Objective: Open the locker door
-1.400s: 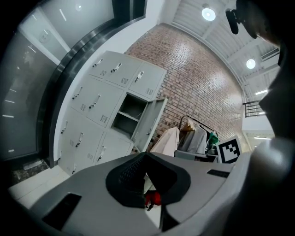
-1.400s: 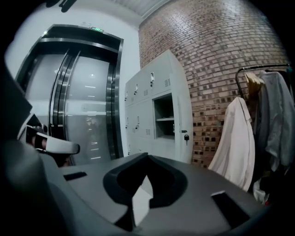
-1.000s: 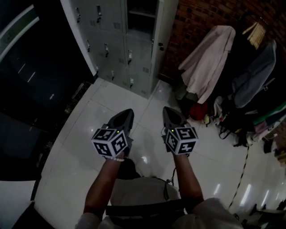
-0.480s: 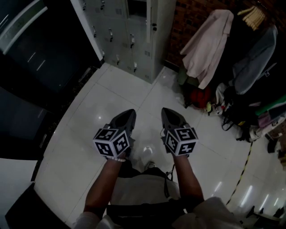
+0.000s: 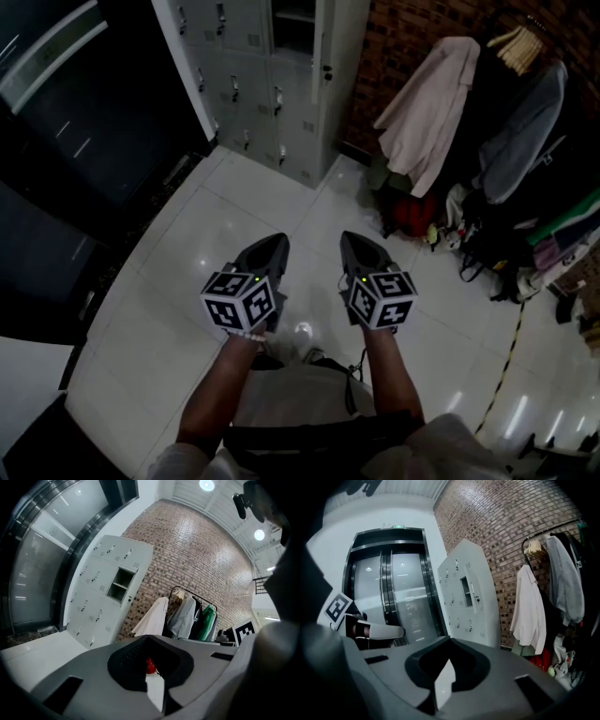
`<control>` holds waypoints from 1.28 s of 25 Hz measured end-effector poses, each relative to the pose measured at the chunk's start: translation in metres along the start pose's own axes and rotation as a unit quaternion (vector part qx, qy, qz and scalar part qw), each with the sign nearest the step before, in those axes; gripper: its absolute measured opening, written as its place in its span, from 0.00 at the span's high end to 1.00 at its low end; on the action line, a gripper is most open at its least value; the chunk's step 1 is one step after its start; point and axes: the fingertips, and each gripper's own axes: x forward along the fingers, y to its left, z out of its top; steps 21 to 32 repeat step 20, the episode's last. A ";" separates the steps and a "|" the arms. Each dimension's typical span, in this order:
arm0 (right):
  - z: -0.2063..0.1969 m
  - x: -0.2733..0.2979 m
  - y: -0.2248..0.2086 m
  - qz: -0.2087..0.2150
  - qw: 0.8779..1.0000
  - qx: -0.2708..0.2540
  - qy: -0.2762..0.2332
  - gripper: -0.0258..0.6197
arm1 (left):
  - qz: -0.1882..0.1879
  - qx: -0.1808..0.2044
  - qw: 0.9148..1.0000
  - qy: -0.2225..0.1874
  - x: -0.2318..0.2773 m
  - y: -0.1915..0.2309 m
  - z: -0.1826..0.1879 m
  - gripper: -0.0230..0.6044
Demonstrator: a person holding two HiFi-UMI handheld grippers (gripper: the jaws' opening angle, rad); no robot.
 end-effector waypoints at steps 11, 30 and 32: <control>0.009 0.011 0.032 -0.014 1.000 -0.009 -0.008 0.96 | -0.018 0.003 1.000 -0.007 -0.019 0.019 0.017 0.97; 0.014 0.019 0.047 -0.020 1.000 -0.011 -0.010 0.96 | -0.027 0.002 1.000 -0.007 -0.027 0.030 0.027 0.97; 0.014 0.019 0.047 -0.020 1.000 -0.011 -0.010 0.96 | -0.027 0.002 1.000 -0.007 -0.027 0.030 0.027 0.97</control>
